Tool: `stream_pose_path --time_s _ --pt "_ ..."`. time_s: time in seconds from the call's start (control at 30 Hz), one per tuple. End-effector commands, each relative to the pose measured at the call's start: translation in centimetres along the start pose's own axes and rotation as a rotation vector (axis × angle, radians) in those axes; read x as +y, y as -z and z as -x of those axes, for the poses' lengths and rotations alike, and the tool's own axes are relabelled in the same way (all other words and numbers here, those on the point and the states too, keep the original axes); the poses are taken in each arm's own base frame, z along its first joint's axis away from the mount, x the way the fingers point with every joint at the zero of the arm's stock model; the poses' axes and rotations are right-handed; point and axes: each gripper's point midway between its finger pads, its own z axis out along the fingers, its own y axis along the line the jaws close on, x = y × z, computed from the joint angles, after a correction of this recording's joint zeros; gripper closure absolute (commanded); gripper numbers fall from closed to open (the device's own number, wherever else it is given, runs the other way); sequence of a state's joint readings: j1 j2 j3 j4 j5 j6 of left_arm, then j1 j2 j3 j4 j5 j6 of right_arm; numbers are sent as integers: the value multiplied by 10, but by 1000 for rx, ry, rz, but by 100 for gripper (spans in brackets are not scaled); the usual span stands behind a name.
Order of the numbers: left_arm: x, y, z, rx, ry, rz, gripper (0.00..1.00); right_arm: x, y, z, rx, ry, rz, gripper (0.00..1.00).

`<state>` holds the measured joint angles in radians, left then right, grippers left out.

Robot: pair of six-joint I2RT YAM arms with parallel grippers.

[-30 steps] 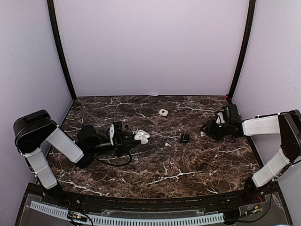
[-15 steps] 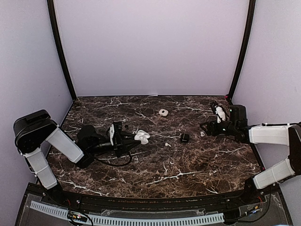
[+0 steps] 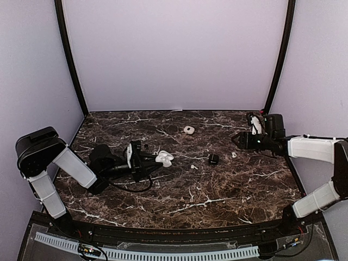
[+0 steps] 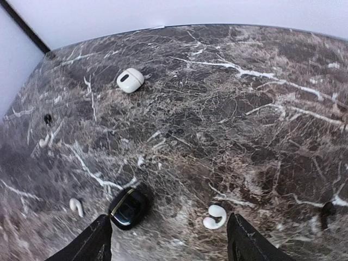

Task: Insert the wireless bluetooth earbuds into the charging case
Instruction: Pick up the right earbud from the center of the board.

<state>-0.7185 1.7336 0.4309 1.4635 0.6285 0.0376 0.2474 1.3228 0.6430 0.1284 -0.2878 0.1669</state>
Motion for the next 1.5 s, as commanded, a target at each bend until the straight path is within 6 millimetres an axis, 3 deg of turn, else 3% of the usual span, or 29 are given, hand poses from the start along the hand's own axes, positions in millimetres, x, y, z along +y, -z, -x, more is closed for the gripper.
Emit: stream_pose_path --time_s 0.0,0.23,0.33,0.4,0.5,0.67,0.77,0.87,0.97,1.07,1.27,1.37,1.43,1.47 --pt "-3 -2 6 -20 2 -22 100 1 -8 10 85 -382 3 29" --pt "-3 -2 7 -21 -3 -18 100 20 -4 29 6 -613 138 24" --pt "-3 -2 7 -21 -1 -21 100 27 -3 33 -8 -626 189 23" --pt "-4 -2 7 -22 -1 -21 100 31 1 39 -48 -513 212 23" --pt "-4 -1 8 -23 -4 -21 100 18 6 43 -125 -309 125 22" --pt "-4 -2 8 -25 -2 -26 100 24 10 53 -173 154 119 21" --pt "-5 -2 8 -25 -2 -27 100 21 10 58 -197 311 80 21" --pt "-5 -1 8 -26 -3 -27 100 16 11 64 -214 361 38 20" --pt "-5 -1 8 -25 -5 -25 100 8 7 67 -178 239 5 20" --pt "-4 -1 7 -22 -5 -24 100 0 -2 55 -59 31 -8 23" --pt "-4 -1 8 -21 -7 -22 100 -4 -15 10 143 -458 -28 27" --pt "-4 -1 7 -20 -5 -23 100 13 -17 -5 148 -699 84 26" --pt "-5 -1 8 -22 -6 -25 100 23 -14 -1 99 -784 171 28" --pt "-5 -1 8 -23 -6 -25 100 25 -13 5 74 -759 188 34"
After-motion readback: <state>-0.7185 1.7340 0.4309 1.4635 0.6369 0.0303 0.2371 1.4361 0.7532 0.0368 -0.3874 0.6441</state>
